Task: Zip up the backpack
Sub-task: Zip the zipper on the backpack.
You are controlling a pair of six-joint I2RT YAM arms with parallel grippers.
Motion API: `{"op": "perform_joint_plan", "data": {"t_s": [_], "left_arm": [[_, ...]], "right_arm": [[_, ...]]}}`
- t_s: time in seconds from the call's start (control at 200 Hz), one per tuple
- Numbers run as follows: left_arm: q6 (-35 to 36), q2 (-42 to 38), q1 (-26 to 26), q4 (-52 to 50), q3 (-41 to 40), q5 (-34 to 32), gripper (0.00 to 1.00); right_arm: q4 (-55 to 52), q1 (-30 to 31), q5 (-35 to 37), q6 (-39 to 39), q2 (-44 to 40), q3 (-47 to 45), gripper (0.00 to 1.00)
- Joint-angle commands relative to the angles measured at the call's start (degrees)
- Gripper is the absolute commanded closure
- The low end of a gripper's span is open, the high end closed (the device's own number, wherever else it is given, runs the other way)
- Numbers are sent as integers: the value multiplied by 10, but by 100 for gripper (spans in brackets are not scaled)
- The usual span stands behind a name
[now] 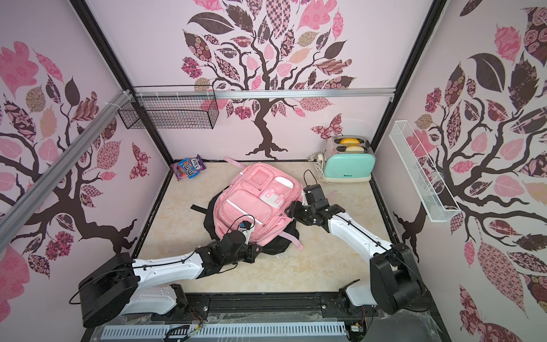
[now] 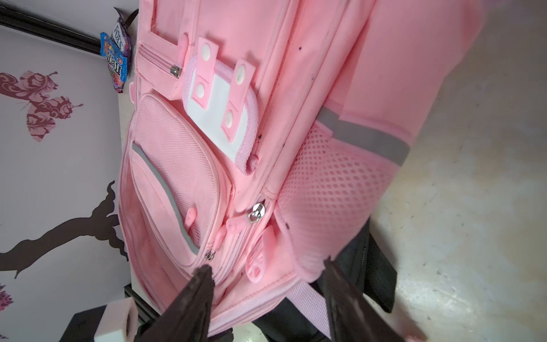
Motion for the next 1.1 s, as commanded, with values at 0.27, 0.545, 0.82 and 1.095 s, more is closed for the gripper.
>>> {"op": "perform_joint_plan", "data": {"t_s": [0.27,0.545,0.82,1.095], "left_arm": [[-9,11,0,95,-8,74,100],[-9,8,-1,82,-20,53,100],[-12,13,-1,91,-15,67,100],[-7,6,0,79,-11,71,100]], "right_arm": [[113,30,-50,121,-48,-119,36],[98,39,-22,101,-68,-134,36],[137,40,-33,110,-21,-138,36],[156,44,-37,96,17,-117,67]]}}
